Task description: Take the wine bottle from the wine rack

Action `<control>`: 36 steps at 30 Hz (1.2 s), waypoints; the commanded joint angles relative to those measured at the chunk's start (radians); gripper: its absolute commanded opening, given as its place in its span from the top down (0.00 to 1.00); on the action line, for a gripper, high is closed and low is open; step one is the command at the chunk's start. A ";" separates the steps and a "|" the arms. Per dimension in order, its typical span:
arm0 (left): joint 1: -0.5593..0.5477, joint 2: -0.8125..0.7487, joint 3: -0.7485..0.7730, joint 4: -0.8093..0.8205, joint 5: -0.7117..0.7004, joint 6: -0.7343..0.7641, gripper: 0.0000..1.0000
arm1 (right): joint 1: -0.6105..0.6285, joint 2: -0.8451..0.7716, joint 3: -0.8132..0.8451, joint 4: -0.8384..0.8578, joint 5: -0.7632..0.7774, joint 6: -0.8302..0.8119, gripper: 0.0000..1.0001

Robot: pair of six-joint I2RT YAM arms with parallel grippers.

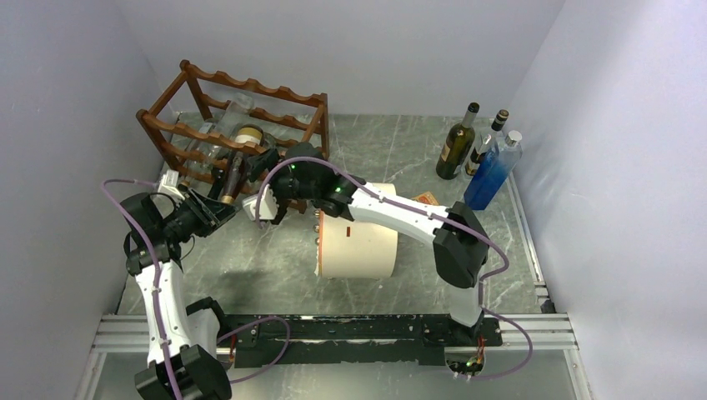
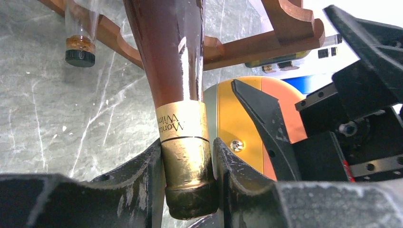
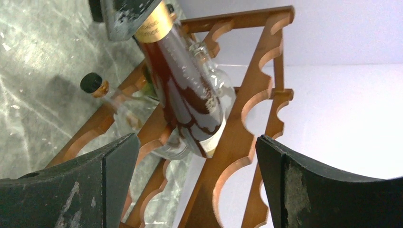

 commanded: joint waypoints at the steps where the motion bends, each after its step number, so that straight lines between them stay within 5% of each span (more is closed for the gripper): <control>1: -0.024 -0.027 0.058 0.027 0.120 0.043 0.93 | 0.013 -0.027 0.082 -0.038 -0.007 0.013 0.02; 33: -0.070 -0.046 0.197 -0.160 0.035 0.172 0.93 | 0.030 0.370 0.463 -0.129 -0.114 -0.095 0.06; 36: -0.074 -0.047 0.207 -0.167 0.038 0.172 0.93 | 0.032 0.374 0.447 -0.066 -0.140 -0.057 0.18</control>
